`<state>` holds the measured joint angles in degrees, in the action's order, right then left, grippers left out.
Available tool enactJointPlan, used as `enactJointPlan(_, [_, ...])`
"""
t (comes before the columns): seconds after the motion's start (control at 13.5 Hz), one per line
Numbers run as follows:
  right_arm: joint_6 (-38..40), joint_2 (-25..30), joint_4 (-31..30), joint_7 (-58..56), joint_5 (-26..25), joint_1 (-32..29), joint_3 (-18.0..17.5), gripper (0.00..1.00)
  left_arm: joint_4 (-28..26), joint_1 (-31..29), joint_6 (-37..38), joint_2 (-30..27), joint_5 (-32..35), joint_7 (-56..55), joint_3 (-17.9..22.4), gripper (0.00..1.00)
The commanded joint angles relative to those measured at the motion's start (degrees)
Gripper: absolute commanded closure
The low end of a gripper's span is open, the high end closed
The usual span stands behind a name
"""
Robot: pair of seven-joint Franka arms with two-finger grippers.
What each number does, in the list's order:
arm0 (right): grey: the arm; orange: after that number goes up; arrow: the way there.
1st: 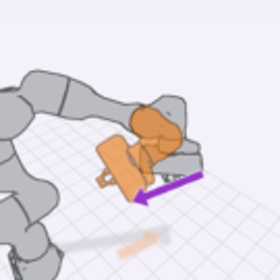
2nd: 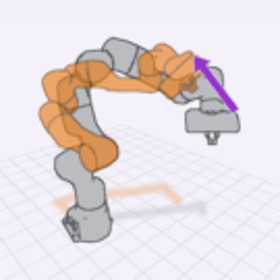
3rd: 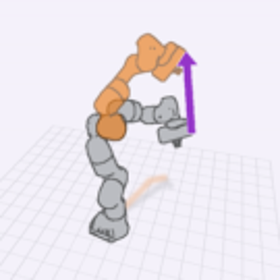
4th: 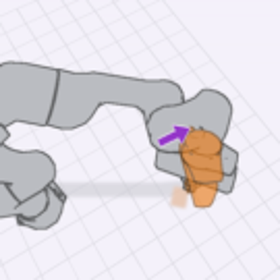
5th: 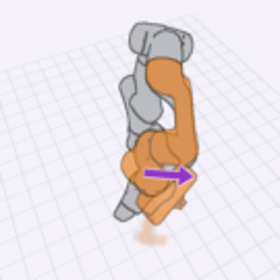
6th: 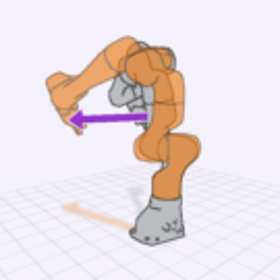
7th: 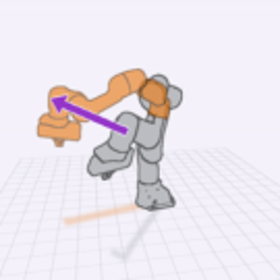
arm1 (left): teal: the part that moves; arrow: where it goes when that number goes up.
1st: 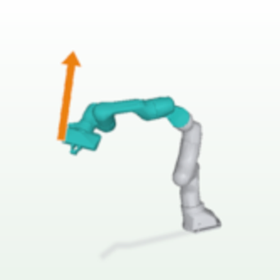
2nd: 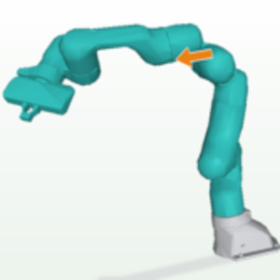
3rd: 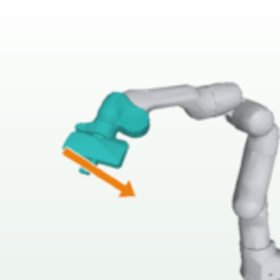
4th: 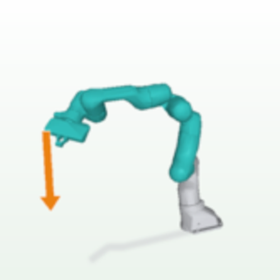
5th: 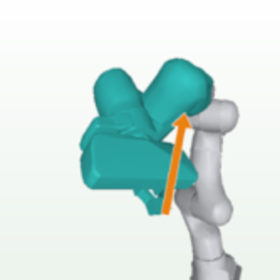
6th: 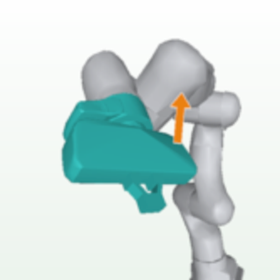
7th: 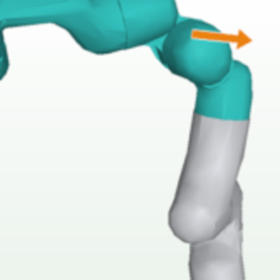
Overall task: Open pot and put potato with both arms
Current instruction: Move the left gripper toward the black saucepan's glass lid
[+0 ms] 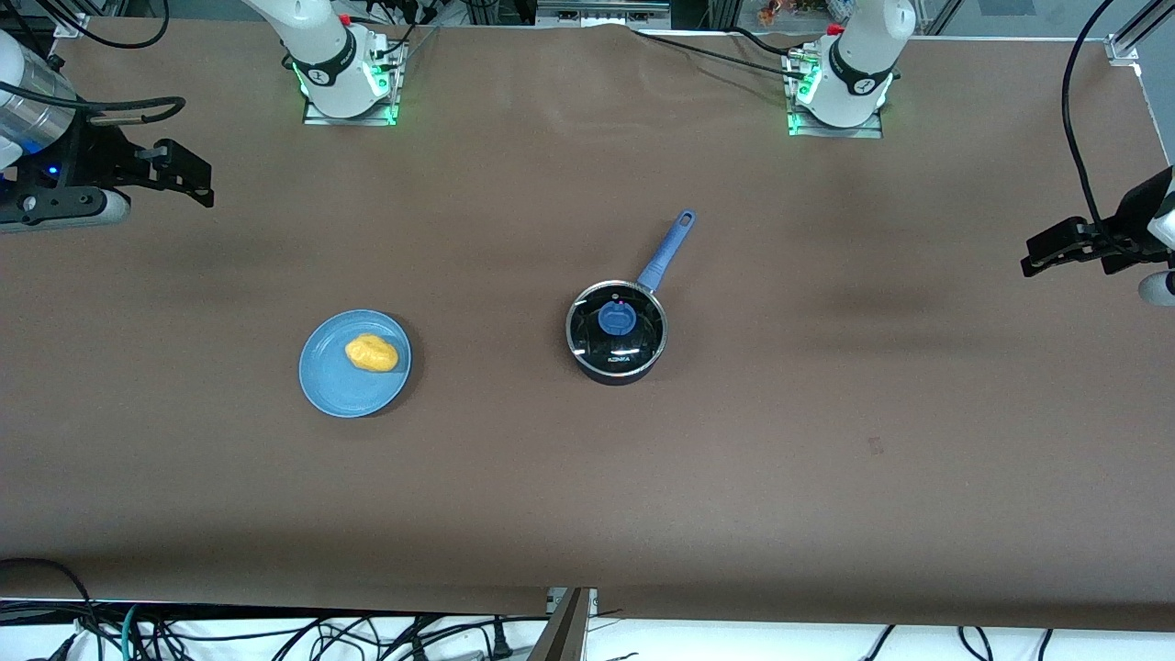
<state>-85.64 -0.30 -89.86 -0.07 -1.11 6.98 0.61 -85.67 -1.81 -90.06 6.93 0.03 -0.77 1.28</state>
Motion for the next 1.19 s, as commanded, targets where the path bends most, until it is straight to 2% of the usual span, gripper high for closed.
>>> enactJointPlan(0.0, [0.39, -0.67, 1.53, -0.11, -0.74, -0.38, -0.08, 0.00, -1.78, 0.14, 0.32, -1.75, -0.47, 0.50, 0.04, 0.00])
enactJointPlan(0.45, [-0.23, -0.67, 1.53, -0.20, -1.00, -0.30, -0.17, 0.00, -3.63, 0.85, 0.15, -1.57, -2.12, -0.02, -0.66, 0.00])
enactJointPlan(0.67, [-0.14, -0.67, 1.53, -0.20, -0.74, -0.21, -0.17, 0.00, -4.07, 5.05, -0.55, -0.87, -4.07, -6.93, -1.45, 0.00])
enactJointPlan(0.74, [-0.14, -0.67, 1.53, -0.20, -0.74, -0.21, -0.17, 0.00, -4.07, 7.15, -2.04, 0.35, -4.07, -10.10, -1.89, 0.00])
enactJointPlan(0.89, [-0.14, -0.67, 1.53, -0.20, -0.65, -0.21, -0.17, 0.00, -3.98, 11.11, -7.21, 3.24, -3.46, -15.99, -5.39, 0.00])
enactJointPlan(1.11, [-0.14, -0.67, 1.53, -0.20, -0.56, -0.21, -0.25, 0.00, -3.28, 16.47, -18.71, 10.79, -3.55, -29.25, -9.00, 0.00])
